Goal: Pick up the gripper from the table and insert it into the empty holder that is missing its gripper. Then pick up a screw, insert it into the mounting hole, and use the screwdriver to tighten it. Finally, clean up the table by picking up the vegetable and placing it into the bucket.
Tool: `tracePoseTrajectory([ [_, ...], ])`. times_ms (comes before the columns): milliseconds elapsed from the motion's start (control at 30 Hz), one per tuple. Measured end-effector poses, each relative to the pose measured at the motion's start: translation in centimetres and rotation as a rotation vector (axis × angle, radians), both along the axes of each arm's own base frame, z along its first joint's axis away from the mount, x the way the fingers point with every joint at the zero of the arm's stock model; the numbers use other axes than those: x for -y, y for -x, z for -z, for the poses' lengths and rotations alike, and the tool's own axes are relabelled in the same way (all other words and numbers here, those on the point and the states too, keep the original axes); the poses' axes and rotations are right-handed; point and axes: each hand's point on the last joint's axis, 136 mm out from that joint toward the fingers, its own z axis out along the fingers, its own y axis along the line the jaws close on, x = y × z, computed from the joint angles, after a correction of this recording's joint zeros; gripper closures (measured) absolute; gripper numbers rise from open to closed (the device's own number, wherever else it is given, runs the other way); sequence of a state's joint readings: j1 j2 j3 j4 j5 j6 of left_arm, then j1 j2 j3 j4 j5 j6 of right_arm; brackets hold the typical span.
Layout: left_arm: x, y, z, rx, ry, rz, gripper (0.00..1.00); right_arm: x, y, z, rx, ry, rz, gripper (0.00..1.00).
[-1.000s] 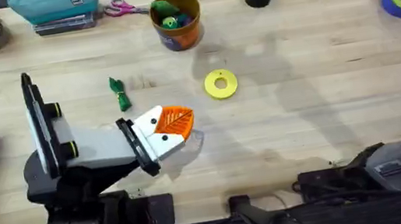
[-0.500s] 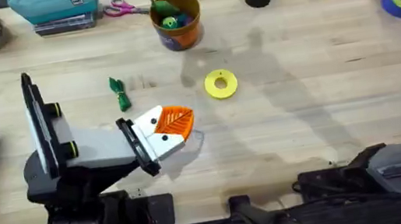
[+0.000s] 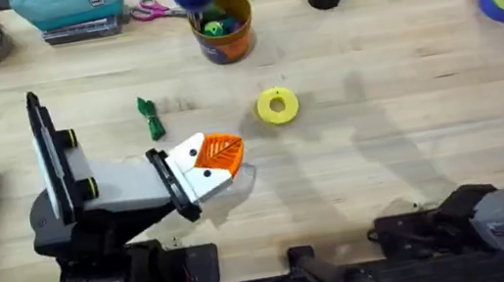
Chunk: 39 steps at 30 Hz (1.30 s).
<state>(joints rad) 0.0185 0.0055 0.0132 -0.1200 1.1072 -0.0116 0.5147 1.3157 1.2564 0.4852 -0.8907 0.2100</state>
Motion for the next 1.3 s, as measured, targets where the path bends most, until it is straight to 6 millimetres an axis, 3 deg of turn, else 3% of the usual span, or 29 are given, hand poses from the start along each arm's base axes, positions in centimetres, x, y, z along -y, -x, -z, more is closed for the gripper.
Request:
tracePoseTrajectory([
  [200,0.0,0.0,0.0,0.0,0.0,0.0,0.993,-1.3,1.8,2.3,-0.011,0.031,-0.115,0.979],
  [567,0.0,0.0,0.0,0.0,0.0,0.0,0.993,-3.6,6.4,2.6,0.052,0.046,-0.275,0.979],
  [900,0.0,0.0,0.0,0.0,0.0,0.0,0.993,-4.3,7.8,2.7,0.092,0.044,-0.314,0.979],
  [1300,0.0,0.0,0.0,0.0,0.0,0.0,0.993,-4.3,7.8,2.7,0.102,0.044,-0.313,0.979],
])
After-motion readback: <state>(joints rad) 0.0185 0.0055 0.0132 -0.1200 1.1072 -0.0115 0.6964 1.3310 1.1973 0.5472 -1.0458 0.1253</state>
